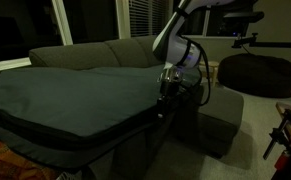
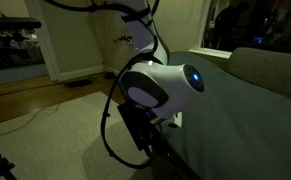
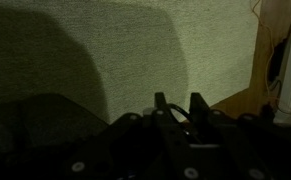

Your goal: Close the zip

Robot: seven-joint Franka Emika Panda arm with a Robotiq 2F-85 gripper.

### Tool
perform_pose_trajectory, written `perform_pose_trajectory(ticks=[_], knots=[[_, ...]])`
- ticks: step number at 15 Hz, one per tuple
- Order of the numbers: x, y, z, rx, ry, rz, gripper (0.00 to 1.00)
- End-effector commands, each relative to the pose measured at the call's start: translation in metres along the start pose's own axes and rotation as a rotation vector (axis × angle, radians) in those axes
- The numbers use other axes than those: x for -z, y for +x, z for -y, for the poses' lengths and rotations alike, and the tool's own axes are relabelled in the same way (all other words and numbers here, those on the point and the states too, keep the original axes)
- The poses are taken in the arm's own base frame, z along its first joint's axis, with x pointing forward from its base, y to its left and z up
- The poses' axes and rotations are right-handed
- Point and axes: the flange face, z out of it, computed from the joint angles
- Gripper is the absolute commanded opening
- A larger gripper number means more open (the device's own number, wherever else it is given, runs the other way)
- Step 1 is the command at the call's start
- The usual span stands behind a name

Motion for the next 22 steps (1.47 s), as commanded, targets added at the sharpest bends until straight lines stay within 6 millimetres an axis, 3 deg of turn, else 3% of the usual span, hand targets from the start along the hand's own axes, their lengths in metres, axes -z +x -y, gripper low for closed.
perform_pose_trajectory(ticks=[1, 13, 14, 16, 22], knots=[[0.003, 0.001, 0.002, -0.019, -0.006, 0.011, 0.02], [0.007, -0.009, 0.001, -0.028, -0.002, 0.007, 0.04], [0.004, -0.01, 0.004, -0.026, 0.005, 0.01, 0.33], [0.0, -0.013, 0.004, -0.031, 0.012, 0.016, 0.4], [-0.008, -0.019, 0.009, -0.039, 0.031, 0.024, 0.8]])
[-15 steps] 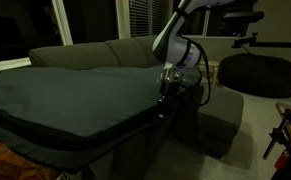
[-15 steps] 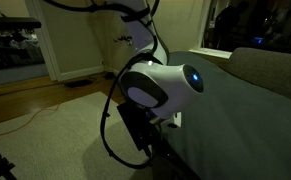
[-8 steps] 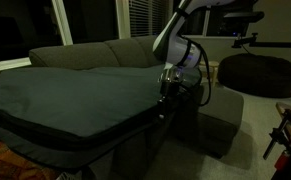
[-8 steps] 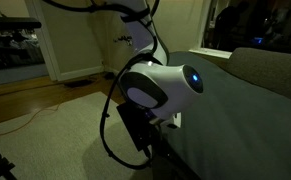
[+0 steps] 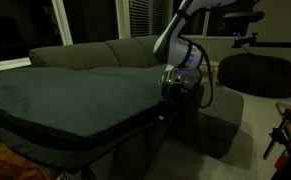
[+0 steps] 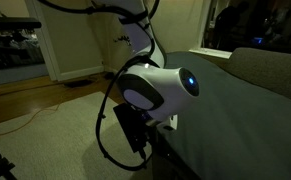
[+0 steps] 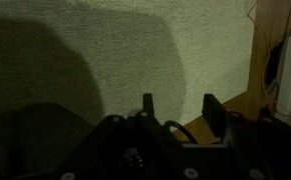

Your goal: Close the zip

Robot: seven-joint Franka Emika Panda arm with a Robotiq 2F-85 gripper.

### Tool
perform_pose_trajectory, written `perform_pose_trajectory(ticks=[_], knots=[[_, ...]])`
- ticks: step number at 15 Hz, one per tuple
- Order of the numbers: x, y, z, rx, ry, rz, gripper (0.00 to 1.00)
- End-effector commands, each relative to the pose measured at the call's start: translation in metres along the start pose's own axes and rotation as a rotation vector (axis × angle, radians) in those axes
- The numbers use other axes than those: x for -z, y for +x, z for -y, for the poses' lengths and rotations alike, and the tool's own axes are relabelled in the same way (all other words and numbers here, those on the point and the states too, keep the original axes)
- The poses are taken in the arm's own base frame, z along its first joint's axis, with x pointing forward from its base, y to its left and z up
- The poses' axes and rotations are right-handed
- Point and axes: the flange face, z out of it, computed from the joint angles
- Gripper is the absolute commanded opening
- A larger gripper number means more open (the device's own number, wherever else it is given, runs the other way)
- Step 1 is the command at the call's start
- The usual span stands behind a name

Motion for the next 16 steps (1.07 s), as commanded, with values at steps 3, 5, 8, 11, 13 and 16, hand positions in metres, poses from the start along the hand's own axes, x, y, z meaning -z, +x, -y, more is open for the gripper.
perform_pose_trajectory(ticks=[3, 5, 8, 11, 13, 16], knots=[[0.001, -0.007, 0.01, -0.019, 0.017, -0.001, 0.98], [0.005, -0.004, 0.009, -0.007, 0.015, -0.009, 1.0], [0.012, -0.001, 0.006, 0.003, 0.008, -0.033, 1.0], [0.018, 0.003, 0.003, 0.008, 0.01, -0.05, 1.0], [0.021, 0.006, 0.001, 0.014, 0.002, -0.064, 1.0], [0.021, 0.008, -0.001, 0.019, 0.015, -0.083, 1.0]])
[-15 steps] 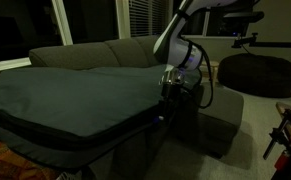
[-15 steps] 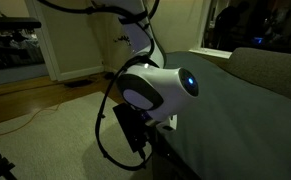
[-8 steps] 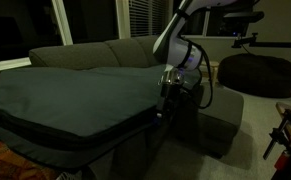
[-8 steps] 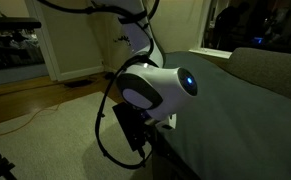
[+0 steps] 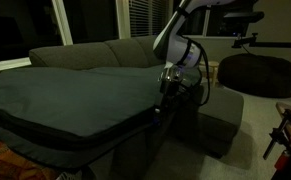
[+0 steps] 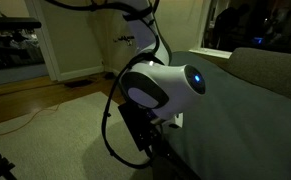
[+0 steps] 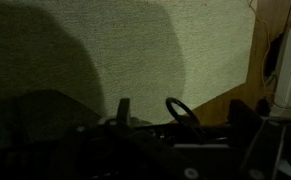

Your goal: Close the zip

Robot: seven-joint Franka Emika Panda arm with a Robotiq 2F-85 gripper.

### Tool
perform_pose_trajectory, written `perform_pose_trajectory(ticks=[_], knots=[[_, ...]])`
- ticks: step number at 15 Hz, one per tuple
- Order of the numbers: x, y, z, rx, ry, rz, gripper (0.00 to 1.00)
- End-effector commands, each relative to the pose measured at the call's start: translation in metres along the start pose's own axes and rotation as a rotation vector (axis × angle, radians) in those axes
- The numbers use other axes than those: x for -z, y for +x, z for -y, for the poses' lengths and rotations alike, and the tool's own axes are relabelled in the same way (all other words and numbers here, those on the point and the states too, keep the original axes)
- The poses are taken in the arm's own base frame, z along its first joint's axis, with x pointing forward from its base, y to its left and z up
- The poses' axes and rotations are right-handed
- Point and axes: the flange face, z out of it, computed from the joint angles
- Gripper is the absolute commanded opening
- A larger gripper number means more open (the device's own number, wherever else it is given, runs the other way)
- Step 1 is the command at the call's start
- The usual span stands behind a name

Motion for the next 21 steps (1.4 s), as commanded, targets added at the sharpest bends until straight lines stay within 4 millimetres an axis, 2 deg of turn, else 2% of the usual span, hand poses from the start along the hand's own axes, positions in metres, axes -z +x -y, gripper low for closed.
perform_pose_trajectory(ticks=[1, 6, 16, 18, 19, 21], knots=[[0.008, -0.001, 0.002, 0.007, 0.021, -0.041, 1.0], [-0.002, -0.003, 0.003, 0.013, 0.056, -0.053, 1.0], [-0.005, -0.004, 0.003, -0.006, 0.093, -0.059, 0.99], [-0.007, -0.005, 0.003, -0.011, 0.095, -0.054, 0.75], [-0.008, -0.005, 0.004, -0.012, 0.095, -0.053, 0.71], [-0.011, -0.005, 0.003, -0.016, 0.097, -0.045, 0.56]])
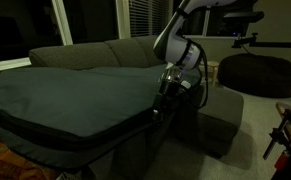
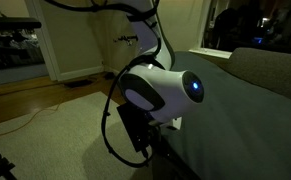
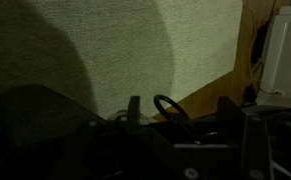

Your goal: Close the zip

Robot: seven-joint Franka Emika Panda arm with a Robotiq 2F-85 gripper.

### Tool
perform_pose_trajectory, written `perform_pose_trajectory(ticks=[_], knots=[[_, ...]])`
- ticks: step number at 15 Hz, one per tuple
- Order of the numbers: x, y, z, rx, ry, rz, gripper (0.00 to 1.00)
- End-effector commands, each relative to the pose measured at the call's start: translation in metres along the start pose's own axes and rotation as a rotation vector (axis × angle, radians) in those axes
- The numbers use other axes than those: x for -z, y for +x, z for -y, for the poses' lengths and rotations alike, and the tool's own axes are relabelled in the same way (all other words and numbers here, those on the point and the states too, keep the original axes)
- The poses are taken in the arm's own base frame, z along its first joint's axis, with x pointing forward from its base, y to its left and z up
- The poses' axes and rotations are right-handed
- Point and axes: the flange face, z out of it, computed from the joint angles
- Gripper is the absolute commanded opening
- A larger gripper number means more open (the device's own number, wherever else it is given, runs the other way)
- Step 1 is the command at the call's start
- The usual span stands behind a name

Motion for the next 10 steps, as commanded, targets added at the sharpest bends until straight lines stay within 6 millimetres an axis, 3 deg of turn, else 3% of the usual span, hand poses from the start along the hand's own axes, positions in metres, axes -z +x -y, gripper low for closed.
perform_pose_trajectory(ticks=[1, 8, 10], knots=[[-0.0079, -0.0039, 0.0034, -0.007, 0.036, 0.011, 0.49], [-0.0129, -0.0058, 0.0033, -0.012, 0.03, 0.025, 0.03], [-0.0109, -0.0053, 0.0013, -0.016, 0.027, 0.025, 0.0]])
